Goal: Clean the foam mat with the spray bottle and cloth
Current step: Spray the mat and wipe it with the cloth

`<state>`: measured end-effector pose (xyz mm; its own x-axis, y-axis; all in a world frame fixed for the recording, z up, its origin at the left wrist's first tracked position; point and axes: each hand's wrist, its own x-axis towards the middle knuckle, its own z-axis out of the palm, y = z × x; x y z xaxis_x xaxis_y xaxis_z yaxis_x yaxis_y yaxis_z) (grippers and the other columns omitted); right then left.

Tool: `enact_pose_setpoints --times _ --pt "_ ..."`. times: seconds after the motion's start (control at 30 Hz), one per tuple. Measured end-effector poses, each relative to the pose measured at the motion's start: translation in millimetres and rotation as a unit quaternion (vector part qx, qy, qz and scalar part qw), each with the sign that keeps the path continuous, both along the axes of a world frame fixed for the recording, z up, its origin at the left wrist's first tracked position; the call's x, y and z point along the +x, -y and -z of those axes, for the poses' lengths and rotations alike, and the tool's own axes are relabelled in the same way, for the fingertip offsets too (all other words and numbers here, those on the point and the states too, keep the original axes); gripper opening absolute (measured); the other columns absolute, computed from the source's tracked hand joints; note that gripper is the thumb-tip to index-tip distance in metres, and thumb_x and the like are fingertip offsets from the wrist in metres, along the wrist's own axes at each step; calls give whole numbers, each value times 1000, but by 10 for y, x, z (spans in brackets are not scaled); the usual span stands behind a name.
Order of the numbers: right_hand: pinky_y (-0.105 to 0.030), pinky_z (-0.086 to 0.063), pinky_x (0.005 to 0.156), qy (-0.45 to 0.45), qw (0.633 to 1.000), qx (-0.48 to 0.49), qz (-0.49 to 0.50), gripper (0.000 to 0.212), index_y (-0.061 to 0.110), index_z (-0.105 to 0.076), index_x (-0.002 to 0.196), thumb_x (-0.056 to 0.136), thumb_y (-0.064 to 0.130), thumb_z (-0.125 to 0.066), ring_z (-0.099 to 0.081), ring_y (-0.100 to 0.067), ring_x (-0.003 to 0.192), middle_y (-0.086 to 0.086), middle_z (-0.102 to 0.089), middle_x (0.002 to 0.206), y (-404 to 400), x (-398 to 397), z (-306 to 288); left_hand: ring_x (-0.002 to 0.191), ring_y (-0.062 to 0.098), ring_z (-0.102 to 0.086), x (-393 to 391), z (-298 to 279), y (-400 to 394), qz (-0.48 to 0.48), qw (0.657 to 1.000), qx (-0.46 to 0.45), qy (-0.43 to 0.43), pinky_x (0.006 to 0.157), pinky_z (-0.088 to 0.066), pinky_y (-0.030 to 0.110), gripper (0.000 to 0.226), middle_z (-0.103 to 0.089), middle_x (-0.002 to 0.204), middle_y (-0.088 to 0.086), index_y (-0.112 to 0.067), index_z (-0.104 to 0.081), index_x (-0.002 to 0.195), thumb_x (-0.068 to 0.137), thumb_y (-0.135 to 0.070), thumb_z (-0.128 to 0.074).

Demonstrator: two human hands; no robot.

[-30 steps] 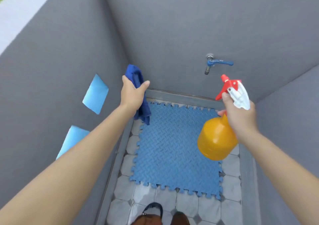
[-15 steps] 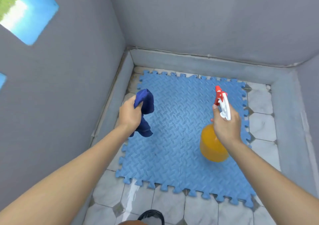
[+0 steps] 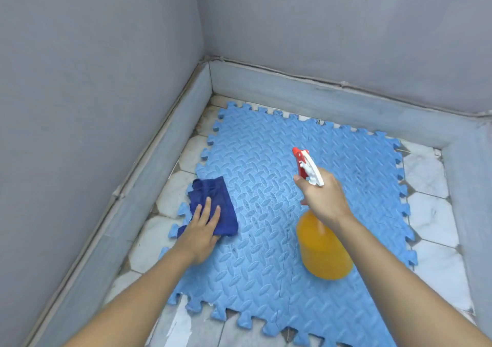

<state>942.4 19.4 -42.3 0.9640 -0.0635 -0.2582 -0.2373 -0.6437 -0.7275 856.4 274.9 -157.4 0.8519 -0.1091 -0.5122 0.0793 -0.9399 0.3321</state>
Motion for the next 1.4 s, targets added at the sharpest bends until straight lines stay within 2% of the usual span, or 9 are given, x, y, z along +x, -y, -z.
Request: enact_pose_setpoints --times 0.1,0.33,0.47,0.67,0.8,0.93,1.03,1.17,1.4 --pt "-22 -42 50 -32 999 -11 -22 25 19 -48 74 97 26 -57 -68 -26 63 -2 -52 75 -18 48 -55 144 31 24 -66 159 -17 32 995 81 -42 121 -3 41 73 38 148 5 -14 23 147 99 -26 -31" --pt "-44 -57 69 -46 996 -64 -47 34 14 -55 80 95 45 -54 -67 -29 67 -6 -61 71 -228 -7 55 143 31 26 213 -25 33 16 985 56 -163 119 2 49 68 30 155 0 -24 20 149 100 -30 -27" --pt "-30 -47 57 -93 992 -69 -49 39 21 -47 76 84 53 -68 -66 -19 51 1 -58 69 -188 -120 162 142 32 27 198 -47 59 28 983 74 -164 119 6 46 68 31 155 2 -24 21 148 100 -31 -27" --pt "-37 -54 64 -100 994 -24 -40 31 20 -48 78 87 42 -68 -66 -21 48 0 -56 69 -49 -293 159 144 30 23 173 -105 47 22 985 66 -159 120 3 46 69 28 156 -2 -27 18 149 101 -36 -30" --pt "-37 -55 64 -86 996 -17 -26 31 17 -51 81 85 41 -70 -68 -20 48 0 -57 69 51 -461 136 146 28 17 -46 -59 65 14 994 91 -58 120 -11 46 70 23 158 -2 -28 10 151 99 -45 -34" --pt "-33 -52 62 -86 996 -19 -30 30 19 -50 81 85 42 -69 -68 -17 47 2 -59 70 174 -548 122 146 31 19 -256 5 180 38 988 148 15 120 -5 45 71 24 158 3 -27 11 152 97 -56 -23" --pt "-36 -54 65 -95 995 -42 -8 34 19 -45 72 88 42 -64 -68 -19 45 -2 -59 67 225 -673 208 145 30 22 -238 14 239 46 987 154 -24 119 0 49 71 31 155 1 -31 18 149 94 -63 -15" --pt "-37 -57 68 -90 995 -42 12 28 21 -50 85 87 46 -64 -68 -16 45 0 -62 73 291 -820 246 144 32 24 -140 -13 270 49 981 161 -96 119 -1 51 71 35 153 -2 -34 24 146 94 -63 -16" --pt "-36 -53 66 -36 984 -13 174 28 21 -44 73 92 37 -59 -69 -19 49 4 -54 60 681 -961 115 144 34 21 -12 -9 214 67 977 150 -138 119 -4 50 72 31 155 0 -34 23 146 96 -59 -21"
